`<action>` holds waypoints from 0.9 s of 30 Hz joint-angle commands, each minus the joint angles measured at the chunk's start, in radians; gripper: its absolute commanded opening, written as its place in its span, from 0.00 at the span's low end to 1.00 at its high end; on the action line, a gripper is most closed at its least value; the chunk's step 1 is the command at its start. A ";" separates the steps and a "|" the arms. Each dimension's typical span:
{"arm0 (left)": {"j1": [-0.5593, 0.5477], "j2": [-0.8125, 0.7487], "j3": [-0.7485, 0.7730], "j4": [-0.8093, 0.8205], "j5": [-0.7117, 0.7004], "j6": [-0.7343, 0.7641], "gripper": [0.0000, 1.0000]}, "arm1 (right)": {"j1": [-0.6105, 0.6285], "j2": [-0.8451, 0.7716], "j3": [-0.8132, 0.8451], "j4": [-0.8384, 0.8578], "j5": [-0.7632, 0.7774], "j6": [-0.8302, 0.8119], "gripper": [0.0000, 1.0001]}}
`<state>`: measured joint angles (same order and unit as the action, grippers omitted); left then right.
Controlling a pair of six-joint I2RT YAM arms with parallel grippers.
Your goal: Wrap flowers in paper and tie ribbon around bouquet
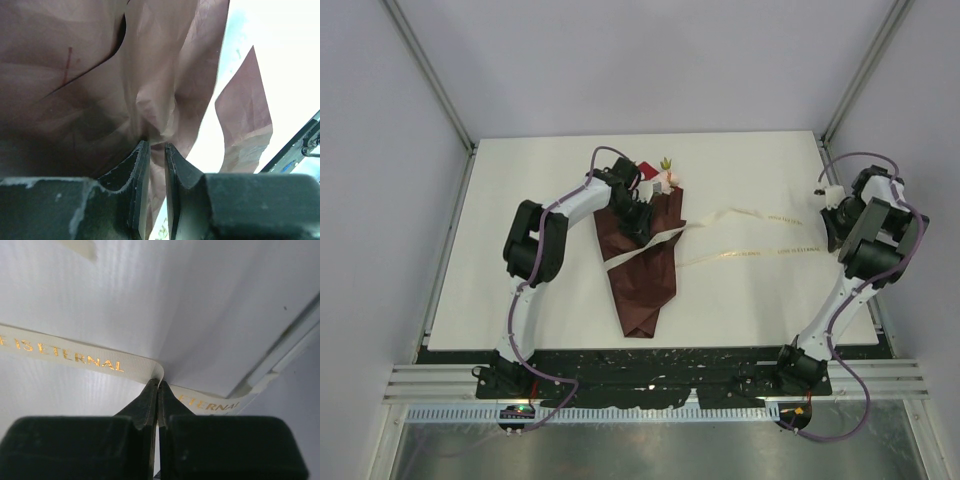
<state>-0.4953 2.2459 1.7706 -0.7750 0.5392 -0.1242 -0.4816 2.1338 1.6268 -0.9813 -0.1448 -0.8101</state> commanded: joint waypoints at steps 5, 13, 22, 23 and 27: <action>0.003 0.017 0.032 0.014 -0.005 0.006 0.21 | -0.057 -0.015 0.050 -0.077 -0.010 -0.006 0.06; 0.003 -0.017 0.020 0.020 0.004 0.011 0.20 | -0.034 -0.138 0.060 -0.128 -0.272 -0.023 0.06; 0.003 -0.149 0.010 0.086 0.030 -0.006 0.31 | 0.095 -0.382 0.222 -0.304 -0.676 0.051 0.06; 0.003 -0.164 0.009 0.094 0.030 -0.003 0.33 | 0.131 -0.397 0.231 -0.304 -0.708 0.061 0.06; 0.003 -0.203 0.009 0.099 0.019 0.008 0.36 | 0.234 -0.488 0.234 -0.206 -0.806 0.198 0.06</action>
<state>-0.4953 2.1426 1.7702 -0.7242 0.5457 -0.1265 -0.3363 1.7260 1.8378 -1.2049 -0.7586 -0.7437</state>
